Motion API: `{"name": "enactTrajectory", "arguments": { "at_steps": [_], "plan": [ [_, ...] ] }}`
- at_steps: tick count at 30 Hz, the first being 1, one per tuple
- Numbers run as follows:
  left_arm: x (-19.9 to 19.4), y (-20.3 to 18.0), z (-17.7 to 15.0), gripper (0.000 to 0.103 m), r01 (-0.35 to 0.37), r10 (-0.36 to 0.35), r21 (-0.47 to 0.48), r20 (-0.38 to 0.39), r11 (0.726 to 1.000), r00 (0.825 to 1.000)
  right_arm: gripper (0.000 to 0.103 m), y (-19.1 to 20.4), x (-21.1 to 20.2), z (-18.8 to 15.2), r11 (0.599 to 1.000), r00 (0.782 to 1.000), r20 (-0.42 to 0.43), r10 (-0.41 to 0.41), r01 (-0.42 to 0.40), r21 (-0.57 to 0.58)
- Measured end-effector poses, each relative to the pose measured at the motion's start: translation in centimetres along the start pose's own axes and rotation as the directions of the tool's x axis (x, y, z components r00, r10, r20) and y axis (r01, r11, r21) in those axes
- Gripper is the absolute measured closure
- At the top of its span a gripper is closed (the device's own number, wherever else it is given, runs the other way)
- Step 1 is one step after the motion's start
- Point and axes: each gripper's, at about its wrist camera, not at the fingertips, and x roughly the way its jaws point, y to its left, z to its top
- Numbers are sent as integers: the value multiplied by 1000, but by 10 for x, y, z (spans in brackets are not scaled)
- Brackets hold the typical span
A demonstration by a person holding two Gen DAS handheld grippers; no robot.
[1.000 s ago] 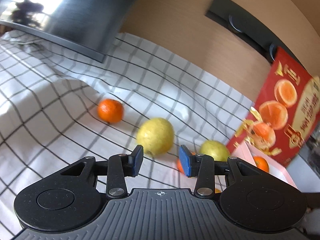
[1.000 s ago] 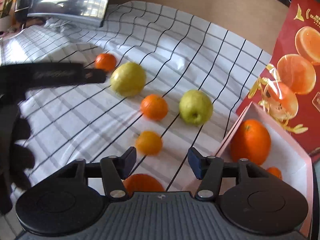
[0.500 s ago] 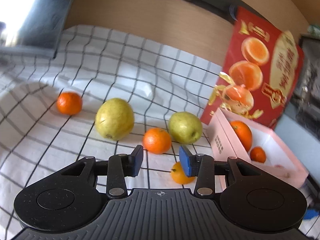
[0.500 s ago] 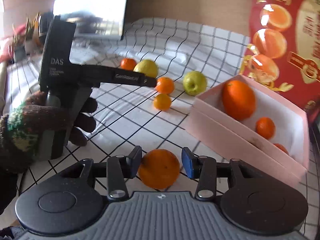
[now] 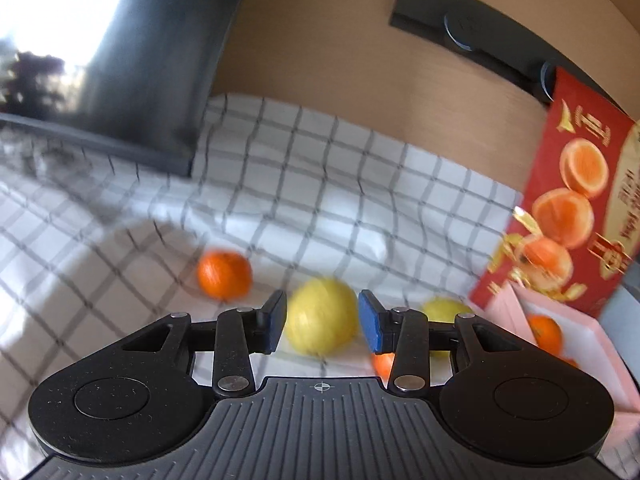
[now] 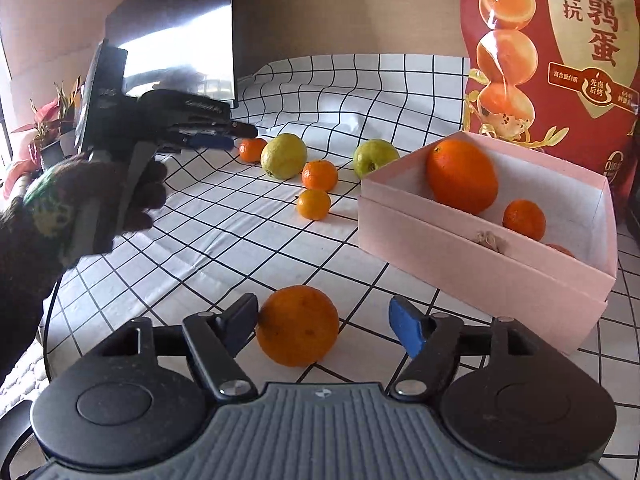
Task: Organize fruits
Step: 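Grasp a green pear with the right tool while the left tool grasps a small tangerine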
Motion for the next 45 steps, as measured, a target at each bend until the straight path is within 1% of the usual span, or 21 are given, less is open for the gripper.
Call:
{"name": "enactTrajectory", "arguments": {
  "at_steps": [3, 4, 6, 7, 9, 11, 12, 13, 15, 16, 18, 21, 25, 30, 31, 33, 35, 38, 42, 43, 45],
  "plan": [
    [0, 16, 0, 59, -7, 8, -73, 14, 997, 1000, 29, 4, -1, 4, 1000, 1000, -7, -21, 21, -6],
    [-2, 21, -2, 59, -6, 8, -81, 18, 997, 1000, 29, 7, -2, 8, 999, 999, 0, -33, 33, -16],
    [-7, 33, -11, 59, -41, 45, -74, 49, 996, 998, 27, 14, -6, 21, 997, 998, 30, -54, 55, -44],
    [-10, 38, -16, 59, -67, 73, -75, 69, 995, 995, 26, 17, -7, 29, 996, 997, 46, -62, 65, -53],
    [-14, 54, -28, 59, -94, 106, -125, 99, 988, 989, 22, 25, -5, 51, 996, 995, 77, -68, 72, -53],
    [-13, 68, -27, 59, -95, 112, -203, 72, 975, 991, 20, 34, 8, 78, 998, 995, 81, -64, 66, -24],
    [-15, 73, -26, 59, -94, 118, -226, 92, 969, 989, 20, 39, 19, 93, 999, 996, 69, -54, 54, 0],
    [-18, 75, -24, 59, -112, 141, -228, 114, 967, 983, 20, 43, 31, 105, 999, 998, 55, -43, 42, 22],
    [-24, 73, -23, 59, -177, 209, -205, 148, 963, 967, 20, 55, 64, 131, 998, 999, 20, -35, 34, 53],
    [-27, 71, -22, 59, -198, 230, -197, 158, 960, 960, 20, 61, 83, 141, 997, 999, 6, -43, 42, 64],
    [-30, 71, -22, 59, -207, 241, -194, 170, 959, 955, 20, 71, 122, 157, 995, 998, -34, -57, 60, 80],
    [-32, 68, -23, 59, -242, 271, -172, 171, 955, 947, 20, 75, 181, 172, 985, 989, -100, -107, 119, 123],
    [-29, 66, -23, 59, -245, 267, -153, 149, 958, 952, 20, 71, 229, 177, 969, 981, -151, -120, 149, 195],
    [-34, 67, -24, 59, -221, 248, -163, 164, 961, 955, 21, 75, 266, 176, 965, 965, -213, -151, 191, 181],
    [-34, 67, -24, 59, -218, 245, -168, 162, 961, 956, 24, 75, 270, 174, 965, 963, -222, -154, 195, 175],
    [-34, 68, -24, 59, -209, 237, -175, 157, 962, 959, 33, 76, 275, 173, 965, 958, -223, -179, 216, 152],
    [-34, 69, -24, 59, -204, 232, -179, 154, 963, 960, 41, 77, 274, 175, 971, 961, -232, -153, 190, 147],
    [-34, 68, -24, 59, -203, 230, -177, 154, 963, 961, 41, 76, 265, 177, 974, 955, -264, -135, 176, 140],
    [-31, 65, -25, 59, -204, 225, -154, 140, 967, 964, 41, 73, 230, 175, 982, 964, -243, -109, 142, 123],
    [-29, 64, -25, 59, -195, 214, -143, 130, 970, 968, 41, 71, 219, 175, 983, 966, -241, -97, 130, 127],
    [-23, 59, -26, 59, -148, 160, -116, 101, 982, 982, 41, 64, 191, 171, 985, 970, -235, -66, 101, 142]
  ]
}}
